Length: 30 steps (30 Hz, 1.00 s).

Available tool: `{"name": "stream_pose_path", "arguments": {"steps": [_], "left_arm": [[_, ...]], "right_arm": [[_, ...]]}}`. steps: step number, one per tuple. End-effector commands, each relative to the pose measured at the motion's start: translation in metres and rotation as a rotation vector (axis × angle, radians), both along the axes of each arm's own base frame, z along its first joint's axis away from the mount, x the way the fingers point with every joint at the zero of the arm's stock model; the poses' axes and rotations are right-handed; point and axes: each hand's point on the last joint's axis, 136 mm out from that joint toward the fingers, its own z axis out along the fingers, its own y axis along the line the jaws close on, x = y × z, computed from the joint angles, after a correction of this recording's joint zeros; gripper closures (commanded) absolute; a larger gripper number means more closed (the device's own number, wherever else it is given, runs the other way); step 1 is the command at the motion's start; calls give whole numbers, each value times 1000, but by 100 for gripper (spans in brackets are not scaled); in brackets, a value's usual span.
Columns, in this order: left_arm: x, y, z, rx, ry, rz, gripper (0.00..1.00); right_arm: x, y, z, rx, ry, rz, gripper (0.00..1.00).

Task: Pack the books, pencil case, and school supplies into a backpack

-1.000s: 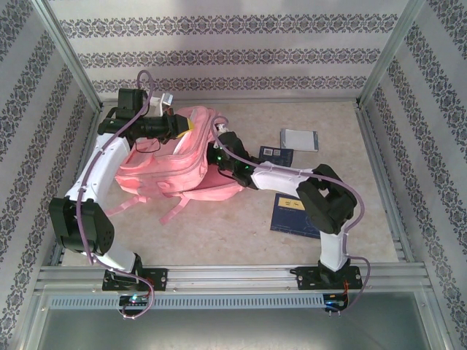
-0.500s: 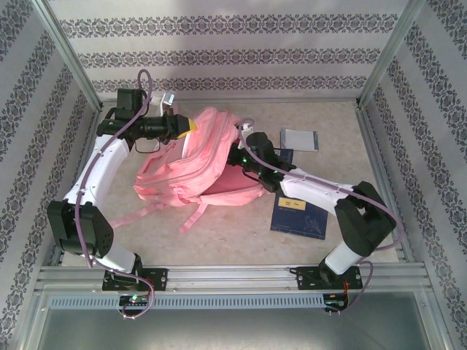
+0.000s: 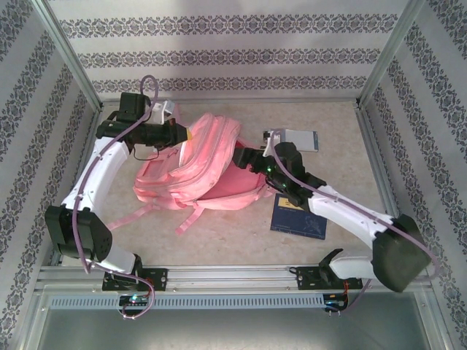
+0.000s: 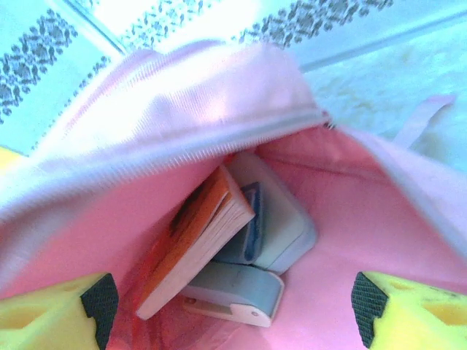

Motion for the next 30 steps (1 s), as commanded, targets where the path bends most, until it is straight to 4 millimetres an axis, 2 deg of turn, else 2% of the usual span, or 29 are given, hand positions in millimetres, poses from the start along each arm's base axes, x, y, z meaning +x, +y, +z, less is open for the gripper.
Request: {"name": "stream_pose_path", "arguments": {"steps": [1,3,6,11,12,13,16,20,22,24,27,30], "left_arm": [[-4,19,-9,227,-51,28,100],[-2,26,-19,310,-35,52,100],[6,41,-26,393,-13,116,100],[13,44,-50,438,66,151,100],[14,41,-54,431,76,147,100],[14,37,-58,424,81,140,97],[11,23,-62,404,72,127,73],[4,21,-44,413,-6,160,58],[-1,17,-31,390,-45,172,54],[-8,0,-22,349,-71,145,51],[-26,-44,-22,281,-76,52,49],[-47,-100,-38,141,-31,-44,47]], "right_arm": [[-9,-31,-7,-76,48,-90,16],[-15,-39,-10,-133,63,-95,14],[-22,-71,-28,-256,130,-206,12],[-34,-159,-65,-440,303,-547,8],[-36,-170,-70,-455,325,-582,8],[-40,-187,-81,-466,370,-641,7],[-52,-227,-111,-437,506,-768,4],[-68,-269,-153,-331,713,-905,2],[-73,-283,-166,-305,756,-952,2],[-76,-291,-174,-297,783,-975,2],[-75,-285,-184,-255,820,-942,2],[-72,-267,-194,-194,859,-851,2]]}}
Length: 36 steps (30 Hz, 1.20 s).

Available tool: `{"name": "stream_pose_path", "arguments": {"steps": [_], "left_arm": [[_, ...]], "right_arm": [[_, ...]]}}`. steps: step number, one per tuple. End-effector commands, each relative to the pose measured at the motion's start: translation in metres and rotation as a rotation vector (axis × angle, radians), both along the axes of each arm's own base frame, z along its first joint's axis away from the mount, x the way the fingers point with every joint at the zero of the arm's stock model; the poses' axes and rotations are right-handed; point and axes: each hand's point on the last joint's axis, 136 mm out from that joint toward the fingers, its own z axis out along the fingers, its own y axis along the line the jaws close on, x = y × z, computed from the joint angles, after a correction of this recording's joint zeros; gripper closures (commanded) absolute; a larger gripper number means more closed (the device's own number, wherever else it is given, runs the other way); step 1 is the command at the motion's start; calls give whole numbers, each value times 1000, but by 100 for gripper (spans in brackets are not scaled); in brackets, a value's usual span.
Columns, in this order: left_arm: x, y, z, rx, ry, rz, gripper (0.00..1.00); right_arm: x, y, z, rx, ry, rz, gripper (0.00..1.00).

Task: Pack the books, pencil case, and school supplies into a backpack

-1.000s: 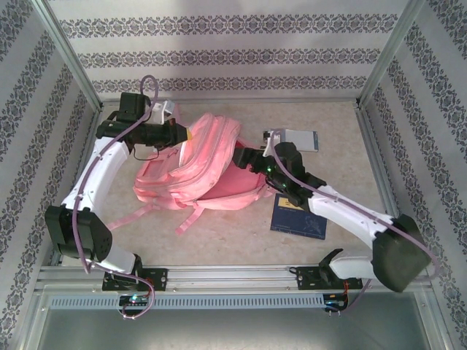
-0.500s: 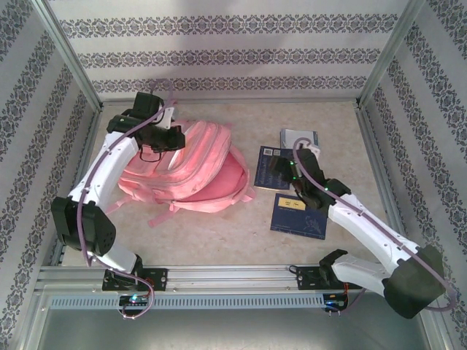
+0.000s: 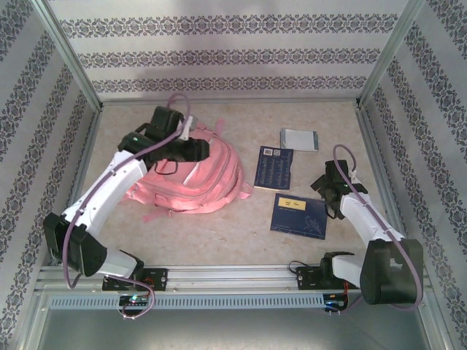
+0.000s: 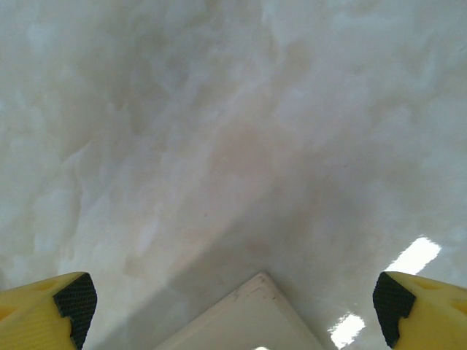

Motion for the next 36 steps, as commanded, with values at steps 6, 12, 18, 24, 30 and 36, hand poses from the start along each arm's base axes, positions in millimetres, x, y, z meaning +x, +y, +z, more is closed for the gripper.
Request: {"name": "stream_pose_path", "arguments": {"steps": [6,12,18,24,30,36], "left_arm": [[-47,-132,-62,-190,138,-205,39],[-56,-158,-117,-178,286,-231,39],[-69,-161,-156,-133,381,-241,39],[-78,-148,-191,-4,455,-219,42],[-80,-115,-184,124,380,-182,41],[-91,-105,-189,136,402,-178,40]], "right_arm": [[4,69,-17,355,-51,205,4],[-14,106,-16,511,-36,305,6],[-38,147,-15,504,19,492,9],[-49,143,-19,404,77,542,9],[-52,145,-15,396,61,601,11],[-59,154,-7,409,36,698,16]]}}
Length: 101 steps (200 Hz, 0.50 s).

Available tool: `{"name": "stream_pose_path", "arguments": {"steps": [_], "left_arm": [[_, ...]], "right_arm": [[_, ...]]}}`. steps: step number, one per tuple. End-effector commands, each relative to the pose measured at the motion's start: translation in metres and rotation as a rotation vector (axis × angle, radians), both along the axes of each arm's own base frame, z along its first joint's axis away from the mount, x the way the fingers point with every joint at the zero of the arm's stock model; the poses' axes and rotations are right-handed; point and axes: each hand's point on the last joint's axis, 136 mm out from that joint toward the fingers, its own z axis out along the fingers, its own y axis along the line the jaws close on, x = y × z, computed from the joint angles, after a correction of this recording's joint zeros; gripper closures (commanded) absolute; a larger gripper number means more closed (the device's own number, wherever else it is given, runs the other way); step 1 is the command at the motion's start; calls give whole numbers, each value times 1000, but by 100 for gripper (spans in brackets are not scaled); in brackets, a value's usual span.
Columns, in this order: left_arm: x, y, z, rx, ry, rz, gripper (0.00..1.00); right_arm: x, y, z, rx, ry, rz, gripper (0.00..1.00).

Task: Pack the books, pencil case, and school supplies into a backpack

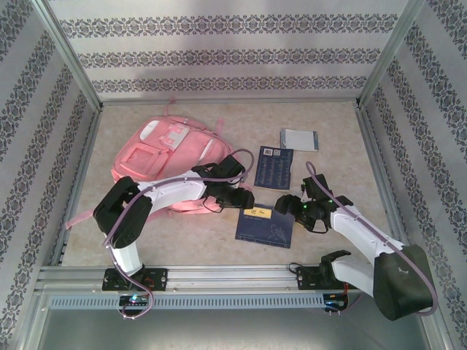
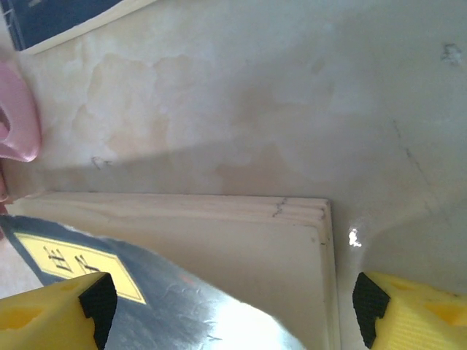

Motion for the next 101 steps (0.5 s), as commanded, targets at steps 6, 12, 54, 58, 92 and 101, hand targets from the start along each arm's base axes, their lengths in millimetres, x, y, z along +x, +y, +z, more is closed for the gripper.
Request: {"name": "stream_pose_path", "arguments": {"steps": [6,12,54,58,92,101], "left_arm": [[-18,14,-16,51,38,-18,40],[-20,13,-20,47,52,-20,40],[-31,-10,-40,-3,137,-50,42],[-31,-11,-42,-5,140,-51,43],[-30,-16,-44,-9,148,-52,46],[-29,-16,-44,-4,144,-53,46]], "right_arm": [[-9,8,6,4,-19,89,17],[-11,8,6,1,-16,97,17],[-18,15,-4,9,32,134,17],[-18,17,-4,19,33,139,17],[-21,32,2,24,21,200,25],[-21,32,6,4,11,206,28]]}}
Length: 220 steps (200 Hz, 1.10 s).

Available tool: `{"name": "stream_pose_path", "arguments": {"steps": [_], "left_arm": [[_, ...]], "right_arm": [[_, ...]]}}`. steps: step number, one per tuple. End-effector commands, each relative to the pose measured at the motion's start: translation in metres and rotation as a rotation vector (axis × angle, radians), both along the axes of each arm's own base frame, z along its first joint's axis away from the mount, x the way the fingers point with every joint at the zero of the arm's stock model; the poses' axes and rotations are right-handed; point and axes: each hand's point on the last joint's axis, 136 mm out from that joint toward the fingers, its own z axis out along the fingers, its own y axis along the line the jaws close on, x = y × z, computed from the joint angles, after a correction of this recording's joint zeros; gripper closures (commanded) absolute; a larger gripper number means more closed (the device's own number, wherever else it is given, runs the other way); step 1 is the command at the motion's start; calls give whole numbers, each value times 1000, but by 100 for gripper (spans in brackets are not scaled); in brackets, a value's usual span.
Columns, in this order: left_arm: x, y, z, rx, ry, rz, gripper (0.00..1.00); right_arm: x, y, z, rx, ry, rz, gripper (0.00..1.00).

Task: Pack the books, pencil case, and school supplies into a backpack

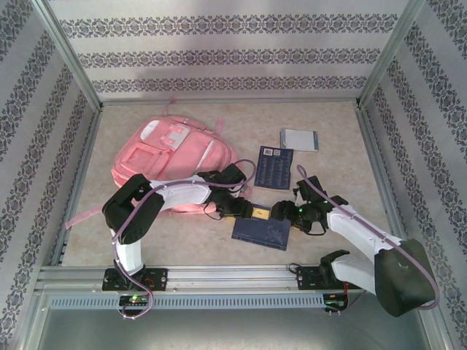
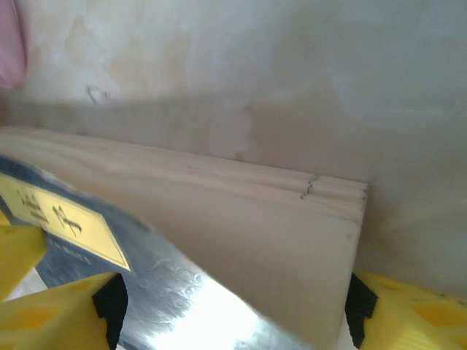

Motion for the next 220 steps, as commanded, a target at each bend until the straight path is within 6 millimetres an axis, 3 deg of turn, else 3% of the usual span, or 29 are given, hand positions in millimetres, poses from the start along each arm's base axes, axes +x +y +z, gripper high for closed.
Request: {"name": "stream_pose_path", "arguments": {"steps": [1,63,100,131,140,165,220], "left_arm": [[-6,-14,-4,-28,26,-23,47],[-7,-8,-11,6,22,-30,49],[-6,-9,-11,8,24,-38,50],[-4,-8,-4,13,6,-40,50],[-3,-6,-1,22,-5,-43,50],[4,4,15,64,-64,-46,47],[10,30,53,128,-177,-20,40]], "right_arm": [[0,12,13,10,-29,59,28],[0,-3,23,-99,-67,60,42],[0,1,24,-67,-68,43,66],[2,5,27,-36,-78,27,95],[3,4,29,-42,-83,25,100],[6,-1,31,-51,-87,-3,100],[13,2,35,126,-36,-129,100]]}}
